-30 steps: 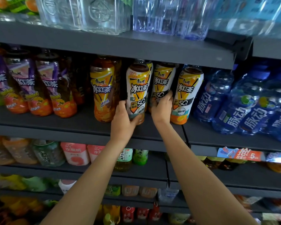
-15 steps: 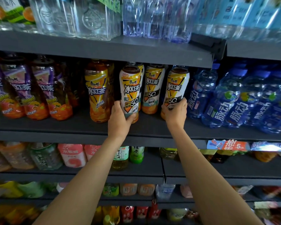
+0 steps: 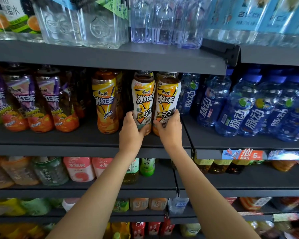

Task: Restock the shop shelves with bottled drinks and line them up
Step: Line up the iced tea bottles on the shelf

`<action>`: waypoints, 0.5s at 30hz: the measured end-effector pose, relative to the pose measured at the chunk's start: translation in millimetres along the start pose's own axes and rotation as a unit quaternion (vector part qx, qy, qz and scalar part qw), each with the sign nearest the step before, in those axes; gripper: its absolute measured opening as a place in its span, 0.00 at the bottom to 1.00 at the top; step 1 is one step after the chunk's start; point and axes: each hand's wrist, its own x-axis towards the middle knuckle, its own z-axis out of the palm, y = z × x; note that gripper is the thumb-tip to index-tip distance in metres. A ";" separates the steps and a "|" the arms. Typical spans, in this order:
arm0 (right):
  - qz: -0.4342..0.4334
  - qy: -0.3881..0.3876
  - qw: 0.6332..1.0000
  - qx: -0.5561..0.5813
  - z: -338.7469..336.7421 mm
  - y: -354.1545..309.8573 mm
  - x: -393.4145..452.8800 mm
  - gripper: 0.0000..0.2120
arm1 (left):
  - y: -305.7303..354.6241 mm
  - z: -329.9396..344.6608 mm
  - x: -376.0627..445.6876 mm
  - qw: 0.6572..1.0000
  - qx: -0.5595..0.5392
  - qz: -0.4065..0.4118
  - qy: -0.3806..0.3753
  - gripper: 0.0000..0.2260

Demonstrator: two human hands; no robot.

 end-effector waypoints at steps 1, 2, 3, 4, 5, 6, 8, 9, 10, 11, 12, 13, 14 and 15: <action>0.003 -0.001 1.000 -0.001 0.6 0.3 0.5 0.30 | 1.3 1.1 -0.8 1.000 -0.002 -0.001 0.002 0.24; 0.006 -0.002 1.000 -0.001 1.0 0.6 1.3 0.30 | 2.3 2.0 -0.8 1.000 -0.004 -0.006 0.004 0.24; 0.009 -0.005 1.000 -0.001 1.5 1.1 2.3 0.29 | 3.3 2.5 -0.5 1.000 -0.007 -0.012 0.006 0.24; 0.011 -0.009 1.000 0.000 1.7 1.2 3.7 0.29 | 4.1 3.0 0.4 1.000 -0.008 -0.013 0.007 0.23; 0.012 -0.013 1.000 0.002 1.6 1.0 4.9 0.29 | 4.5 3.6 0.8 1.000 -0.006 -0.011 0.007 0.23; 0.014 -0.016 1.000 0.002 1.1 1.1 5.3 0.29 | 4.5 4.2 0.2 1.000 -0.003 -0.007 0.007 0.24; 0.022 -0.018 1.000 0.001 0.0 3.5 2.3 0.31 | 2.3 5.5 -4.4 1.000 0.008 0.000 0.004 0.27; 0.027 -0.018 0.999 -0.003 0.1 5.8 -1.5 0.33 | 0.7 6.4 -7.5 1.000 0.022 0.001 0.000 0.29; 0.032 -0.018 0.999 -0.012 0.0 7.8 -6.9 0.33 | -0.8 7.1 -11.2 0.999 0.041 0.000 -0.006 0.31; 0.034 -0.015 0.999 -0.023 -0.1 9.6 -12.8 0.33 | -1.8 7.3 -14.6 0.998 0.057 -0.003 -0.011 0.32; 0.030 -0.010 0.999 -0.033 0.6 11.2 -16.0 0.32 | -2.3 7.5 -15.4 0.998 0.063 -0.007 -0.012 0.32; 0.027 -0.005 0.999 -0.039 1.4 12.9 -17.7 0.31 | -2.5 7.6 -14.5 0.998 0.060 -0.013 -0.011 0.31; 0.025 -0.003 0.999 -0.045 1.2 13.3 -19.0 0.30 | -1.8 7.0 -13.7 0.998 0.054 -0.020 -0.011 0.30; 0.022 -0.004 0.999 -0.048 0.8 12.3 -19.5 0.30 | -1.2 6.4 -12.9 0.998 0.050 -0.023 -0.013 0.30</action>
